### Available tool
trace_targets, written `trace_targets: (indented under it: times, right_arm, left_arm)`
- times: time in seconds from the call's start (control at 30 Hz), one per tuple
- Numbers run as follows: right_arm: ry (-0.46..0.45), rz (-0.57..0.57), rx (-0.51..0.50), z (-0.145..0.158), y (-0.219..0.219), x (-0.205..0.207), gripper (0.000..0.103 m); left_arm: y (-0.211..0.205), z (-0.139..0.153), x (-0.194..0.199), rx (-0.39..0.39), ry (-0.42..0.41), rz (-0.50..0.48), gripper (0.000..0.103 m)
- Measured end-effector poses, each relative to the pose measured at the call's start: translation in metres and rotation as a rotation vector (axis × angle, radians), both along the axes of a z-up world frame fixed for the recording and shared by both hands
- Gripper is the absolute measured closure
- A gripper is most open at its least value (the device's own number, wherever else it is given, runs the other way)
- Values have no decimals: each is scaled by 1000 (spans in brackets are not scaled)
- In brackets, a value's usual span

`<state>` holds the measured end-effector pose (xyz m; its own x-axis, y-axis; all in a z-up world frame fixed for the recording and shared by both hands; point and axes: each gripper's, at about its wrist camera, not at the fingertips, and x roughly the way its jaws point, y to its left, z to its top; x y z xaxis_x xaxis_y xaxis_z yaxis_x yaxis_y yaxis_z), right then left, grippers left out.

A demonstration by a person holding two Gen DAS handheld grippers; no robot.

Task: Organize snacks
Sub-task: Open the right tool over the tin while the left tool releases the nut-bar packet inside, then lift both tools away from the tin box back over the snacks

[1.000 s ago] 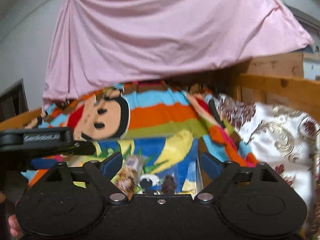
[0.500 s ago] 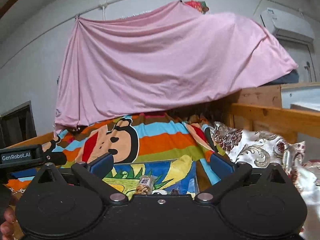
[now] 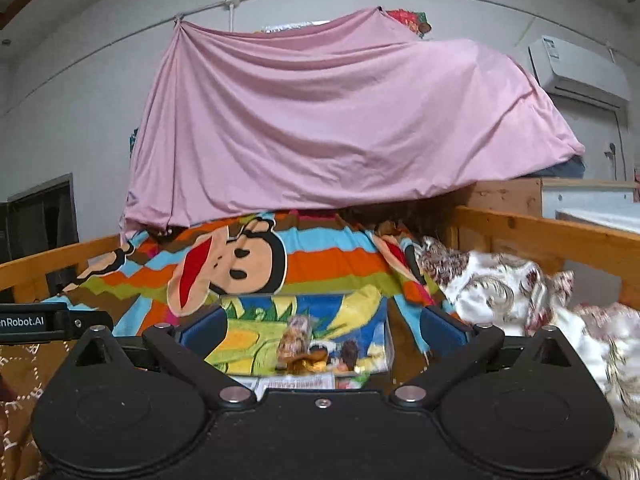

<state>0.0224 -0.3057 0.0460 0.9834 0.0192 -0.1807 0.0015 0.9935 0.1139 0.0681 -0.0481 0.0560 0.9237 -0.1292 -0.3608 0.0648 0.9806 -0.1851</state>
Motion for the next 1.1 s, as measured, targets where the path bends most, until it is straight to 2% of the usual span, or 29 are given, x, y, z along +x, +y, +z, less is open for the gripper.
trace_targets:
  times: [0.3, 0.47, 0.63, 0.93, 1.1]
  right_arm:
    - [115, -18, -9, -19, 12, -29, 1]
    - [175, -10, -37, -30, 20, -35, 1]
    - [251, -3, -30, -40, 22, -28, 1]
    - [379, -12, -28, -55, 23, -7, 1]
    - [406, -14, -20, -58, 21, -2, 1]
  left_arm:
    - [9, -26, -25, 45, 61, -20, 1]
    - [13, -49, -25, 50, 143, -23, 1]
    - [15, -63, -26, 53, 190, -21, 1]
    - [17, -70, -22, 55, 221, -26, 1]
    - [17, -73, -15, 35, 230, -19, 1]
